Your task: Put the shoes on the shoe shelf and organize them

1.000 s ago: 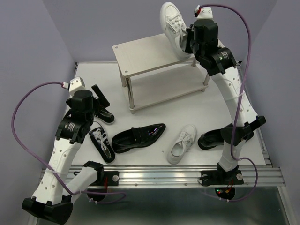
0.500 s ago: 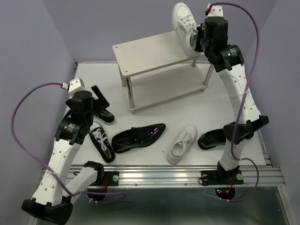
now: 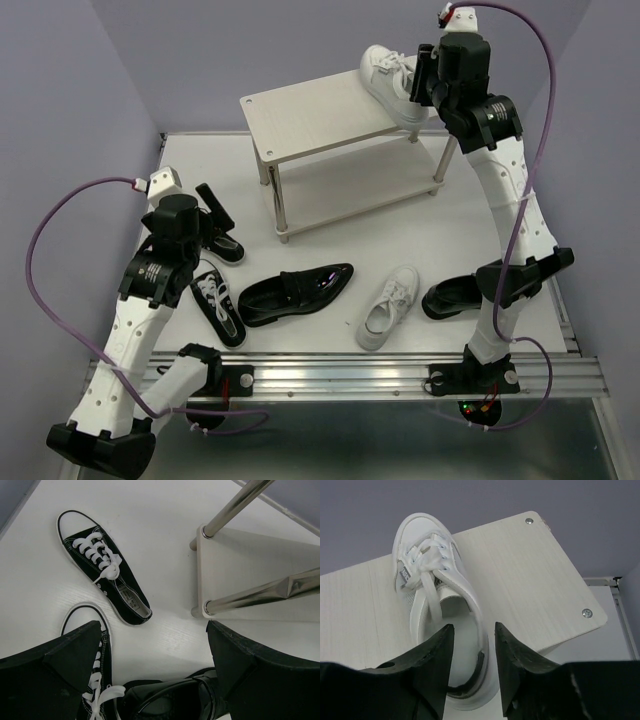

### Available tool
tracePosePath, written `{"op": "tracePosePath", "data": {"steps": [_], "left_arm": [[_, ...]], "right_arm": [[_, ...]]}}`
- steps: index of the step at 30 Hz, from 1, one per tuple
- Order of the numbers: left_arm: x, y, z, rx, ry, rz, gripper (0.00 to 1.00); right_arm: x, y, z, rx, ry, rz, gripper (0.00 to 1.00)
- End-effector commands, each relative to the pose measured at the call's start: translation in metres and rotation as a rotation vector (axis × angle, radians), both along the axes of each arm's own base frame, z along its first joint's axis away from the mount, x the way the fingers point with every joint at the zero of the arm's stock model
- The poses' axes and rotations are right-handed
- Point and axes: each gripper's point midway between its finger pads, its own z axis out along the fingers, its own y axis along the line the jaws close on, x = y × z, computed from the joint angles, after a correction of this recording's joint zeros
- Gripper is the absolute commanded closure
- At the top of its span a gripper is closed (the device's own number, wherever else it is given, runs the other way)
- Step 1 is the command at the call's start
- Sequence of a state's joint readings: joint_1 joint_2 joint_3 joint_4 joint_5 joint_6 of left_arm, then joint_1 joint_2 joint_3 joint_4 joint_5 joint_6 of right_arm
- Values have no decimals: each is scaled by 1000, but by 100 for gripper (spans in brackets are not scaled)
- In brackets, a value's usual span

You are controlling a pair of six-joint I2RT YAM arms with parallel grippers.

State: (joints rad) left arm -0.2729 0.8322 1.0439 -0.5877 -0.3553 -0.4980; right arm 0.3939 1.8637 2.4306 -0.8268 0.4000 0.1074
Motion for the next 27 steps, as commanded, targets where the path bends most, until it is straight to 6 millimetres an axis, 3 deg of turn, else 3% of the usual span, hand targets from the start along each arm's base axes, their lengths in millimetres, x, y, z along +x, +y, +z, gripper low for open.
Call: {"op": "tracePosePath", "data": {"steps": [1,6,9,11,14,17,18,19,20,21,22,24,25,27], "left_arm": [[2,1,-3,-3,-5,11,1],[3,0,-2,-4,-5,7,1],[4,0,-2,-3,-4,8,1],[5,0,-3,-4,-3,10,1],[8,-1,-2,-1,-2,4,1],[11,-2,-1,2,-1,1,1],[12,-2,-1,4,-2,-1,1],[12,-2,1,5,-6,0,1],[13,-2,3,6,-9,1,1],[13,-2,3,9,-8,-1,1],[13,-1,5,17,-8,-1,1],[13,1,9,25,-15,2,1],[13,3,11,32,-17,10,1],[13,5,14,45,-18,17,1]], "right_arm": [[-2,1,37,43,-107,13,55],[-3,1,43,49,-121,16,40],[-12,-2,56,66,-148,16,28],[-21,-5,66,86,-170,15,25],[-52,-17,94,127,-225,14,20],[-75,-23,98,166,-227,22,17],[-99,-29,110,189,-253,45,15],[-99,-26,83,190,-185,47,15],[-113,-29,62,183,-134,58,13],[-114,-27,62,193,-132,65,13],[-128,-30,37,192,-69,63,11],[-141,-34,9,191,1,56,10],[-155,-36,-23,193,81,52,9],[-168,-38,-56,204,161,44,9]]}}
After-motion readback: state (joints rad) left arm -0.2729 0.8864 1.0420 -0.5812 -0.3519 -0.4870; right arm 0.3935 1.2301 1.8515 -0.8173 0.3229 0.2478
